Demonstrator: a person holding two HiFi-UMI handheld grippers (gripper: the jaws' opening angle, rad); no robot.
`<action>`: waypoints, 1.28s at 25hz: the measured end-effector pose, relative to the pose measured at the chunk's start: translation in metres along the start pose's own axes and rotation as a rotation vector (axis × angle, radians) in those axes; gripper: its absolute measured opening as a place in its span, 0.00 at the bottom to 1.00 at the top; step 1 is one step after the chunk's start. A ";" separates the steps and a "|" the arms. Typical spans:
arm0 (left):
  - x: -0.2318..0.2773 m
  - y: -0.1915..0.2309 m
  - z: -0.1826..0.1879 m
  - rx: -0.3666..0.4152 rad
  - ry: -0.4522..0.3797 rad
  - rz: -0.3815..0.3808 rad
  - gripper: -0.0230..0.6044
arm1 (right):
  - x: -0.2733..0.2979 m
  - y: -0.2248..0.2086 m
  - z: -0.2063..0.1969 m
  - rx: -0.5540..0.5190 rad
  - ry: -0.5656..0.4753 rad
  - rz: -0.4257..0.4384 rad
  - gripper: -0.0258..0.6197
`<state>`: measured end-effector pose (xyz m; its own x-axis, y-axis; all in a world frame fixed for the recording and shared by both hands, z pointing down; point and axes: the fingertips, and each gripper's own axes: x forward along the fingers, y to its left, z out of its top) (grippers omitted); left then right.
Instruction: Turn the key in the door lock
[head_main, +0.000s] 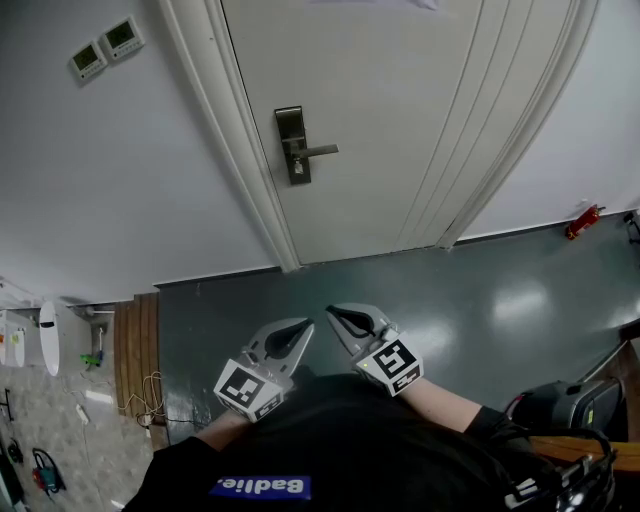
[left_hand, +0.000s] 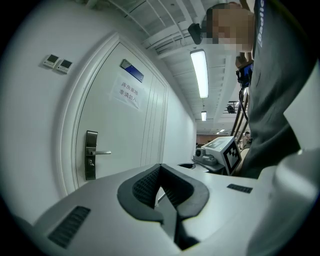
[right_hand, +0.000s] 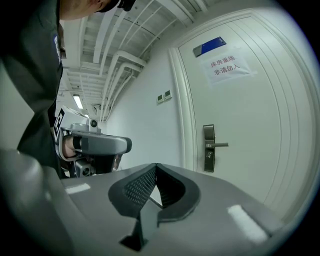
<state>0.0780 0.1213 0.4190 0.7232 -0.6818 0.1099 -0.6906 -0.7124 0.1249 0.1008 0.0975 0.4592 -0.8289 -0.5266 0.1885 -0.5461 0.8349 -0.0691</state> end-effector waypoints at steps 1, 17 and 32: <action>0.003 0.006 0.001 0.004 -0.005 -0.001 0.03 | 0.006 -0.005 0.000 -0.004 0.003 -0.008 0.04; 0.058 0.214 0.044 0.019 -0.073 -0.156 0.02 | 0.191 -0.126 0.024 -0.094 0.113 -0.208 0.04; 0.096 0.272 0.041 -0.015 -0.014 -0.109 0.03 | 0.257 -0.228 0.000 -0.205 0.222 -0.274 0.04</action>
<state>-0.0407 -0.1449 0.4227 0.7936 -0.6029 0.0816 -0.6078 -0.7798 0.1501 0.0125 -0.2283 0.5238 -0.5979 -0.7052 0.3810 -0.6891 0.6950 0.2051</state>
